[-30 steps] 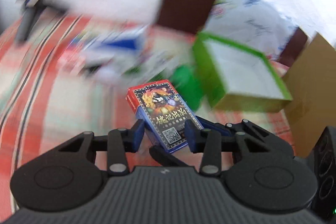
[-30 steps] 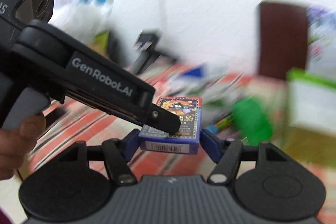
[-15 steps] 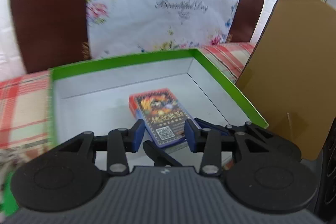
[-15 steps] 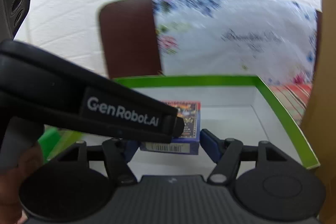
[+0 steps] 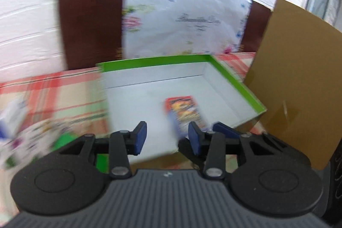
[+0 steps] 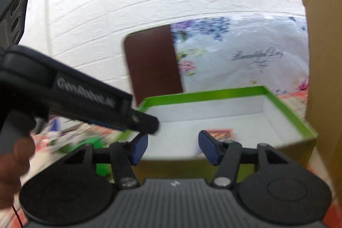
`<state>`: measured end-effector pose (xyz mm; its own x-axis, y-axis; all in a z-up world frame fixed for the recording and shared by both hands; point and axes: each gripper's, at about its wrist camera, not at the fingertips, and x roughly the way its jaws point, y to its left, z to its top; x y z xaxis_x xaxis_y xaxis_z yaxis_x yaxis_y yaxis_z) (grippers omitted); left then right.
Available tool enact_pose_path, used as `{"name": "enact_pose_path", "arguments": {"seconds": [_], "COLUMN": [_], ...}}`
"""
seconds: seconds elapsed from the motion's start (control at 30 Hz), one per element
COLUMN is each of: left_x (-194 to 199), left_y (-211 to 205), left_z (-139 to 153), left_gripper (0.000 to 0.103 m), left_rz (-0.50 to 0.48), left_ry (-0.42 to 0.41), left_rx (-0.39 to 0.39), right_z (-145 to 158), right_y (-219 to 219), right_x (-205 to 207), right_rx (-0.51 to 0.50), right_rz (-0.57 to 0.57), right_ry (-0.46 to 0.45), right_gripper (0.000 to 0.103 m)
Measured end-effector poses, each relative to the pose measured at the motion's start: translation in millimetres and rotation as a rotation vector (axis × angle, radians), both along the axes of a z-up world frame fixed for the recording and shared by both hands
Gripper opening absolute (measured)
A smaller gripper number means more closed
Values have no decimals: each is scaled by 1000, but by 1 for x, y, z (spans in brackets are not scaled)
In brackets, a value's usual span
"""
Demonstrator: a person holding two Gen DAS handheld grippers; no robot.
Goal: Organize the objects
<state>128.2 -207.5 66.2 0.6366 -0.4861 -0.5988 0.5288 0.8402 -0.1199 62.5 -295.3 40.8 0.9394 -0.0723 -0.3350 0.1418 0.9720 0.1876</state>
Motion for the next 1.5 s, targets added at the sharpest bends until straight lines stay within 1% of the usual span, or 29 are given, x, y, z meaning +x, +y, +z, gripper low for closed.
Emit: {"name": "enact_pose_path", "arguments": {"seconds": [0.03, 0.1, 0.2, 0.27, 0.33, 0.4, 0.53, 0.63, 0.67, 0.7, 0.77, 0.8, 0.83, 0.87, 0.9, 0.93, 0.97, 1.0, 1.03, 1.1, 1.13, 1.17, 1.23, 1.3, 1.33, 1.37, 1.4, 1.43, 1.5], "left_x": [-5, -14, -16, -14, -13, -15, -15, -13, -11, -10, -9, -8, -7, -7, -7, -6, -6, -7, -8, -10, -12, -14, -20, -26, -30, -33, -36, -40, -44], "left_y": [11, 33, 59, 78, 97, 114, 136, 150, 153, 155, 161, 164, 165, 167, 169, 171, 173, 174, 176, 178, 179, 181, 183, 185, 187, 187, 186, 185, 181], "left_z": [-1, -7, -21, -31, -39, -42, -41, -40, -40, -40, -41, -42, -43, -44, -44, -44, -45, -44, -44, -44, -44, -44, -44, -43, -43, -42, -41, -40, -41], "left_gripper": [45, 45, 45, 45, 45, 45, 45, 45, 45, 45, 45, 45, 45, 45, 45, 45, 45, 45, 45, 46, 46, 47, 50, 51, 52, 53, 53, 53, 53], "left_rz": [25, 85, 171, 222, 262, 296, 328, 342, 345, 347, 347, 343, 342, 341, 340, 339, 340, 341, 341, 336, 330, 320, 305, 285, 276, 272, 269, 262, 245], "left_ry": [0, 9, 48, 100, 153, 170, 165, 161, 161, 160, 159, 159, 159, 160, 161, 161, 162, 164, 165, 168, 171, 175, 186, 200, 205, 205, 201, 194, 189], "left_rx": [9, 50, 116, 121, 109, 84, 52, 31, 24, 20, 12, 11, 8, 5, 1, -2, -4, -7, -9, -10, -10, -11, -21, -43, -52, -51, -44, -35, -19], "right_z": [-1, -5, -9, -10, -11, -10, -1, 5, 5, 5, 4, 3, 1, -2, -5, -9, -10, -9, -8, -5, -3, -2, -2, -5, -6, -7, -8, -8, -8], "right_y": [10, 32, 57, 71, 84, 95, 120, 134, 135, 134, 132, 132, 134, 137, 138, 139, 137, 136, 136, 138, 140, 146, 160, 172, 174, 176, 174, 171, 161], "right_x": [-6, -10, -5, 0, 8, 19, 37, 62, 71, 82, 100, 108, 115, 122, 128, 132, 134, 134, 132, 120, 110, 98, 67, 41, 33, 26, 21, 16, 7], "right_rx": [6, -8, -25, -38, -84, -147, -298, -462, -499, -516, -522, -537, -562, -585, -603, -611, -596, -574, -573, -556, -548, -562, -641, -686, -688, -678, -660, -633, -549], "right_rz": [37, 109, 206, 243, 256, 288, 365, 423, 439, 458, 503, 521, 533, 544, 561, 580, 600, 614, 611, 634, 663, 706, 815, 877, 889, 886, 871, 851, 808], "right_ry": [8, 46, 101, 111, 123, 140, 153, 212, 229, 254, 314, 340, 357, 377, 411, 438, 441, 445, 446, 434, 421, 403, 359, 339, 334, 330, 325, 321, 312], "right_gripper": [55, 55, 55, 55, 55, 56, 56, 57, 58, 61, 70, 78, 80, 79, 76, 69, 65, 60, 56, 55, 55, 56, 60, 64, 71, 76, 82, 84, 84]}}
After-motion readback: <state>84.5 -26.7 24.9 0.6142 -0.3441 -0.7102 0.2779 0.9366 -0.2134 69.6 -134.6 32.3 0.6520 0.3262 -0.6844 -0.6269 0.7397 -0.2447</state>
